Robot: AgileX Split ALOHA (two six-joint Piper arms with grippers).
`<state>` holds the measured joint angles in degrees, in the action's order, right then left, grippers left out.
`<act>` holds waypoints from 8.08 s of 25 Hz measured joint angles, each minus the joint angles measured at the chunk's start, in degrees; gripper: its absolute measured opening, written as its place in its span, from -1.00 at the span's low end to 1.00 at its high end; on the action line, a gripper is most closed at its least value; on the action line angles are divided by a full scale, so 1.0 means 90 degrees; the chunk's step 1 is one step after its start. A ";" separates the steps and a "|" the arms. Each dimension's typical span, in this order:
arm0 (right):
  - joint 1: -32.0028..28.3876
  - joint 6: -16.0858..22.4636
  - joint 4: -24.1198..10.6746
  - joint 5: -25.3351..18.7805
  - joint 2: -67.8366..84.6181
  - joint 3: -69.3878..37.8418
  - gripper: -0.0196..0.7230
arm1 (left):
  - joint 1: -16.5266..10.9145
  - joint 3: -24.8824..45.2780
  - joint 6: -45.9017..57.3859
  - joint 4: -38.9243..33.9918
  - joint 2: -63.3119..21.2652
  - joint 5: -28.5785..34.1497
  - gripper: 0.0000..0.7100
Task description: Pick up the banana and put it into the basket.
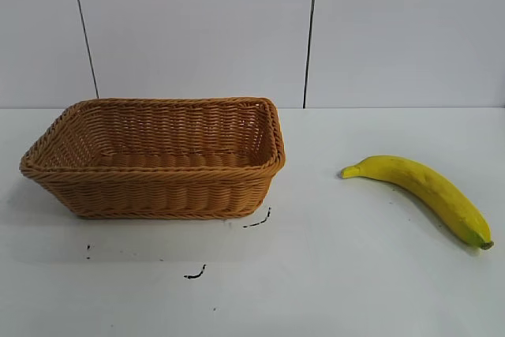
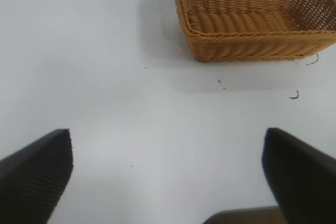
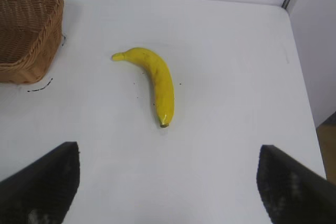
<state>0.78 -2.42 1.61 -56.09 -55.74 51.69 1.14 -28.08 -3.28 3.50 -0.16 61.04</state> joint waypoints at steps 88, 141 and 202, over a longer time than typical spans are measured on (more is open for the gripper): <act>0.2152 -0.1748 0.0394 -0.0028 -0.6971 0.6499 -0.09 | 0.0000 0.0000 0.0000 0.0000 0.0000 0.0000 0.96; 0.3660 -0.0374 -0.0575 0.0243 -0.8290 0.8011 0.91 | 0.0000 0.0000 0.0000 0.0000 0.0000 0.0000 0.96; 0.0278 0.0465 -0.0120 -0.0419 0.2061 -0.2506 0.91 | 0.0000 0.0000 0.0000 0.0000 0.0000 0.0000 0.96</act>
<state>3.28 1.77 0.53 -59.87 -37.19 29.14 1.14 -28.08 -3.28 3.50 -0.16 61.04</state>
